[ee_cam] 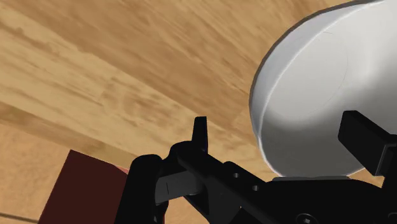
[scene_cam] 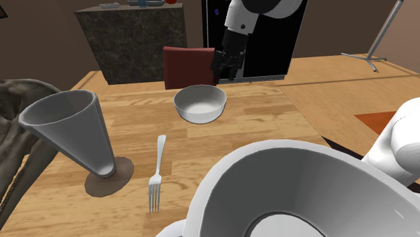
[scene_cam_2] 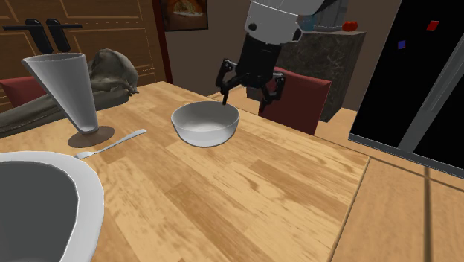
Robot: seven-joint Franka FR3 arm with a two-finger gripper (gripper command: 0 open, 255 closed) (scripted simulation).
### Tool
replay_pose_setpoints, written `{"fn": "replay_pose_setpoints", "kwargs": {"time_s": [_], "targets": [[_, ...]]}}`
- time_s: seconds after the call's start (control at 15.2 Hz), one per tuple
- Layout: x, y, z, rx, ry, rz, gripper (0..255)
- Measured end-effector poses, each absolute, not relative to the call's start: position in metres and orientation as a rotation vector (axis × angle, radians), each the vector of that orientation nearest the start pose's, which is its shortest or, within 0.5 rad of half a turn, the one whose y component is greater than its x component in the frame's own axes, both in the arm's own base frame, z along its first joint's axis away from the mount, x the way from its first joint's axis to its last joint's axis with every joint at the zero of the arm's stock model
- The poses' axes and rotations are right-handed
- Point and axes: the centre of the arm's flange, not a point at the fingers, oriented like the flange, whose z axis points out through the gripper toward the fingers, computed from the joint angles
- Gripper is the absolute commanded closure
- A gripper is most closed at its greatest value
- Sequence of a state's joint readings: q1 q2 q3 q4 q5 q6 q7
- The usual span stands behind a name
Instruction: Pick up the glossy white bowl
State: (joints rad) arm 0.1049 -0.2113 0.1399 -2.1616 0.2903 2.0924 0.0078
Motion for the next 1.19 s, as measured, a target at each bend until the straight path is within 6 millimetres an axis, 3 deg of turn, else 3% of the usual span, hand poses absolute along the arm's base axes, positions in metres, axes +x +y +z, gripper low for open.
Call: {"fn": "replay_pose_setpoints", "kwargs": {"time_s": [0.2, 0.66, 0.73, 1.19], "targets": [[0.507, 0.151, 0.488, -2.866, -0.165, -0.162, 0], [0.511, 0.154, 0.451, -2.862, -0.166, -0.162, 0], [0.511, 0.153, 0.449, -2.862, -0.166, -0.162, 255], [0.511, 0.153, 0.448, -2.861, -0.165, -0.164, 255]]}}
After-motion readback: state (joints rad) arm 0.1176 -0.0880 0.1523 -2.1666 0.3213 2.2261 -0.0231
